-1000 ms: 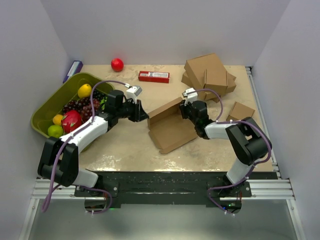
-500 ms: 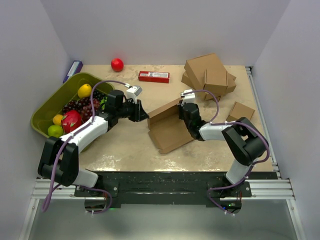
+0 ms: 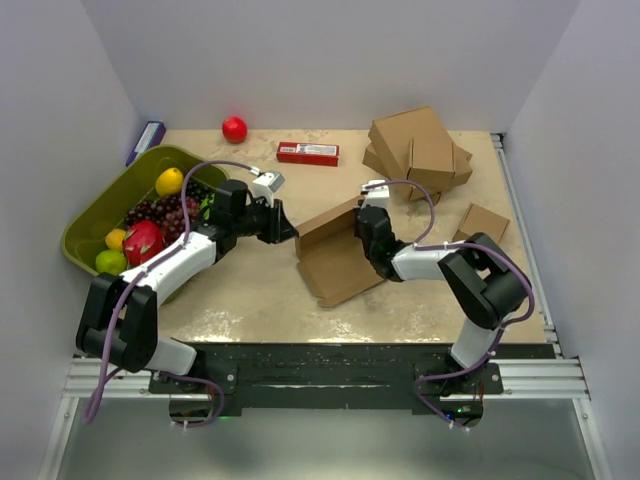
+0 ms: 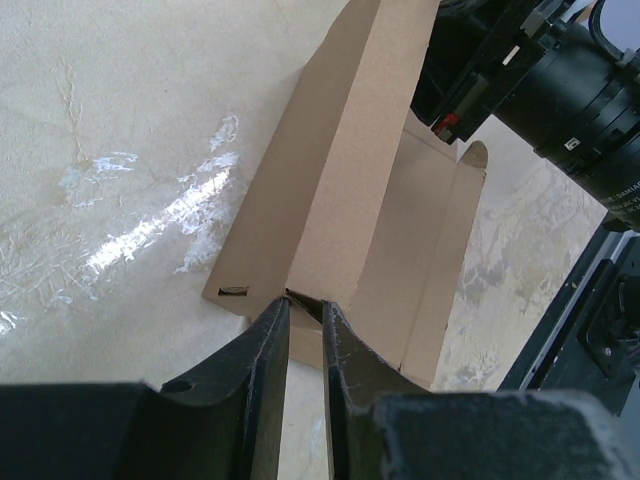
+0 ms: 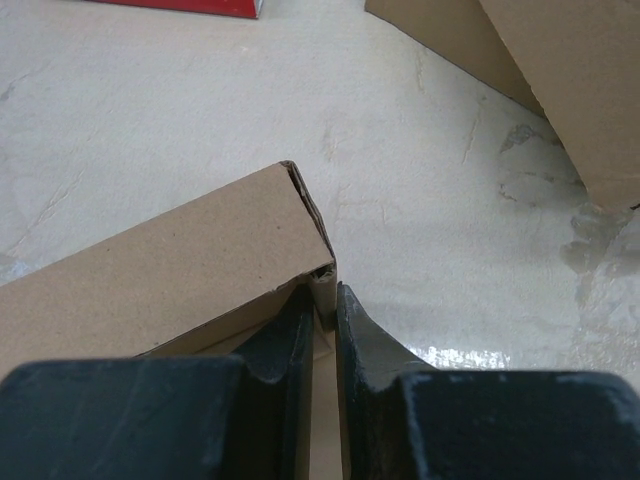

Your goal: Fold the paper box

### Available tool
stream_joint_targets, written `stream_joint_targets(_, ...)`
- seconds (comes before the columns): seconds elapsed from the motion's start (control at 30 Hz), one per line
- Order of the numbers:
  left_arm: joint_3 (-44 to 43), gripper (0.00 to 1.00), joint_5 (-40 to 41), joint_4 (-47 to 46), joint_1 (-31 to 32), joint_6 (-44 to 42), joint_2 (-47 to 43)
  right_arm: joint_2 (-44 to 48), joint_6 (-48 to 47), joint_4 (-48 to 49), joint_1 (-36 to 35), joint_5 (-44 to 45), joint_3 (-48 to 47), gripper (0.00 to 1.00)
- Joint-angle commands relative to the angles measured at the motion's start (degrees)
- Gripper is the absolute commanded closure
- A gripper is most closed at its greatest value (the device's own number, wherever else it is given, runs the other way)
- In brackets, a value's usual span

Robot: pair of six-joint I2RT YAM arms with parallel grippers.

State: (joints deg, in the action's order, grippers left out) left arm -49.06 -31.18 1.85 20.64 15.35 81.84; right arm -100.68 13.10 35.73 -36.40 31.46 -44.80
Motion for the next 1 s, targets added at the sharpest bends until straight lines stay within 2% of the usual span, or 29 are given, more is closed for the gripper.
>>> stream_joint_targets(0.0,0.72,0.78,-0.73,3.25,0.36,-2.17,1.83,-2.06,2.45,-4.17,-0.42,5.36,-1.7,1.0)
stream_joint_targets(0.3,0.54,0.78,-0.37,3.34,0.36,-2.26,1.65,-2.5,3.16,-5.93,-1.3,10.64,-2.58,1.0)
stream_joint_targets(0.67,0.45,0.78,0.15,3.6,0.36,-2.17,1.3,-1.1,4.39,-6.28,-1.48,4.93,-1.96,1.0)
stream_joint_targets(0.73,0.28,0.78,0.33,3.6,0.27,-2.26,1.04,-0.22,5.0,-6.72,-1.39,4.22,-1.79,0.96)
stream_joint_targets(0.97,0.28,0.76,1.3,3.69,0.27,-2.26,0.25,3.82,6.15,-8.13,-1.48,3.17,0.06,0.74)
